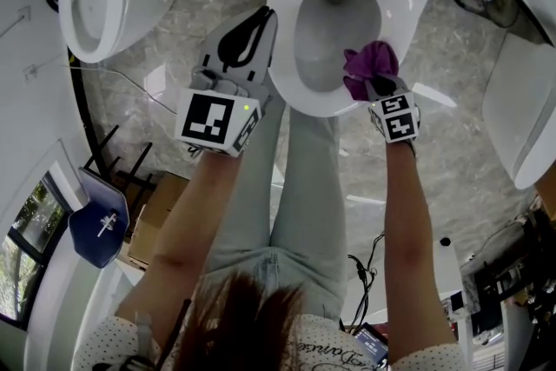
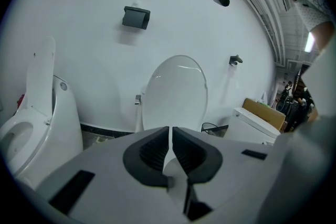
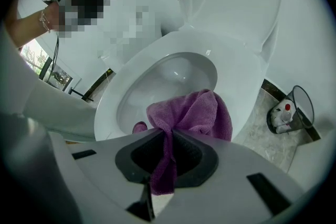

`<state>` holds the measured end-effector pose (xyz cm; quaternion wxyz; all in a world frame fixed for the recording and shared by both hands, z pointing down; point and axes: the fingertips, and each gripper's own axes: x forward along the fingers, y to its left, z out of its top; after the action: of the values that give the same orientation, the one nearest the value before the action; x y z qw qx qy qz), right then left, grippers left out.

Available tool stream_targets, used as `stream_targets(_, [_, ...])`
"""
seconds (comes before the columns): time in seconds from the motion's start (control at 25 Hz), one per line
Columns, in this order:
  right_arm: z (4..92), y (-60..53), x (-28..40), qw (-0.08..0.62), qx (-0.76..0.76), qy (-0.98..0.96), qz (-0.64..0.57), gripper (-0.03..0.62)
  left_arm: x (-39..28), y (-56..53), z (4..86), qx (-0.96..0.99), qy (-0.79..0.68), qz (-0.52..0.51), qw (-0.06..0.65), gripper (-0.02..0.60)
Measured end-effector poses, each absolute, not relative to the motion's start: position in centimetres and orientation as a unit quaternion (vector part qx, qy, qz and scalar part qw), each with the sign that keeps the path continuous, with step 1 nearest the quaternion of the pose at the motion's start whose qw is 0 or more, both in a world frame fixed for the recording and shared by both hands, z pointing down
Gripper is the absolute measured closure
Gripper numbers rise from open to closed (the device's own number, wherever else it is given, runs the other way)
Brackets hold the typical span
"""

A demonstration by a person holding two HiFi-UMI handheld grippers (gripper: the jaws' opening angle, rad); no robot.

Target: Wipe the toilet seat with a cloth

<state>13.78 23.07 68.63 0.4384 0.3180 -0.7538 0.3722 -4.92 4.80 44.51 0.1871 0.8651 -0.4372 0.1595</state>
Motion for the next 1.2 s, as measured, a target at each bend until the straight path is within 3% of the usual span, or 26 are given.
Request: stream_targets(1.2, [68.2, 28.9, 9.2, 0.451, 0.281, -0.747, 0.399, 0.54, -7.2, 6.6, 45.0, 0.863, -0.434, 0.171, 0.193, 0.563])
